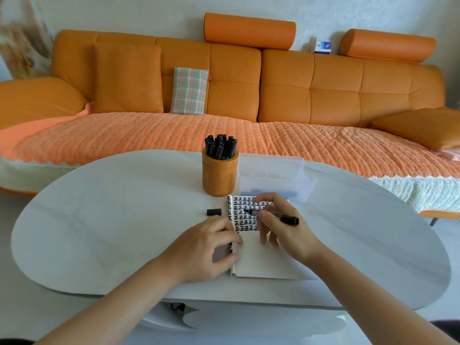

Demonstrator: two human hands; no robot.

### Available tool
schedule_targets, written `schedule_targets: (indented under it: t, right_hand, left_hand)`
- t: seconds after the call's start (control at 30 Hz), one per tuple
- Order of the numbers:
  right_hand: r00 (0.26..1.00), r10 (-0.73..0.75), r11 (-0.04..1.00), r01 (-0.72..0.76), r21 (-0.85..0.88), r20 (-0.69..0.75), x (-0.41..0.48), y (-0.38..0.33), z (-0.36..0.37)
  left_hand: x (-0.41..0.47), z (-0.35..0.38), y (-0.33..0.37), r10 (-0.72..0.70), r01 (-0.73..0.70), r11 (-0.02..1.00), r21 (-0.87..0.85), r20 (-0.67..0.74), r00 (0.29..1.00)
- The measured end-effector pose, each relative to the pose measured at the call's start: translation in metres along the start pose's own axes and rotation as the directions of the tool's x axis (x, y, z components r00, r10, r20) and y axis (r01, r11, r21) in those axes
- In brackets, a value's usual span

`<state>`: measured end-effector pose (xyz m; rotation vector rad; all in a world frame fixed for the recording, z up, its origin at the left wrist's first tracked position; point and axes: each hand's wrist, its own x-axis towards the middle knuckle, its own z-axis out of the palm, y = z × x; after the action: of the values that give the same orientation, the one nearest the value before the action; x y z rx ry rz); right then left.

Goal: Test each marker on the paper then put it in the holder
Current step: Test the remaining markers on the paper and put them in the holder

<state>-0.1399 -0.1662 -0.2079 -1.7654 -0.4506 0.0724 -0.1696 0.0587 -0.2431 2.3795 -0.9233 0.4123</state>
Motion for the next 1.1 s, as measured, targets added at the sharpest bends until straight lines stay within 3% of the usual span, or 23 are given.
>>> schedule_targets:
  t: [0.07, 0.17, 0.3, 1.1]
  right_hand:
    - [1.000, 0.026, 0.999, -0.026, 0.018, 0.011, 0.001, 0.002, 0.004]
    - [1.000, 0.010, 0.993, -0.009, -0.121, 0.003, 0.004, 0.010, 0.008]
    - [0.996, 0.087, 0.980, -0.091, -0.175, -0.031, 0.008, 0.012, 0.013]
    - [0.999, 0.025, 0.953, -0.016, -0.301, 0.025, 0.005, 0.016, 0.012]
  left_hand:
    - [-0.002, 0.002, -0.002, -0.019, 0.019, 1.000, -0.014, 0.024, 1.000]
    - [-0.003, 0.003, -0.003, -0.042, 0.043, 0.999, -0.017, 0.050, 0.998]
    - [-0.003, 0.003, -0.004, -0.067, 0.069, 0.997, -0.029, 0.071, 0.995]
    - [-0.002, 0.002, -0.004, -0.094, 0.093, 0.996, 0.010, 0.097, 0.991]
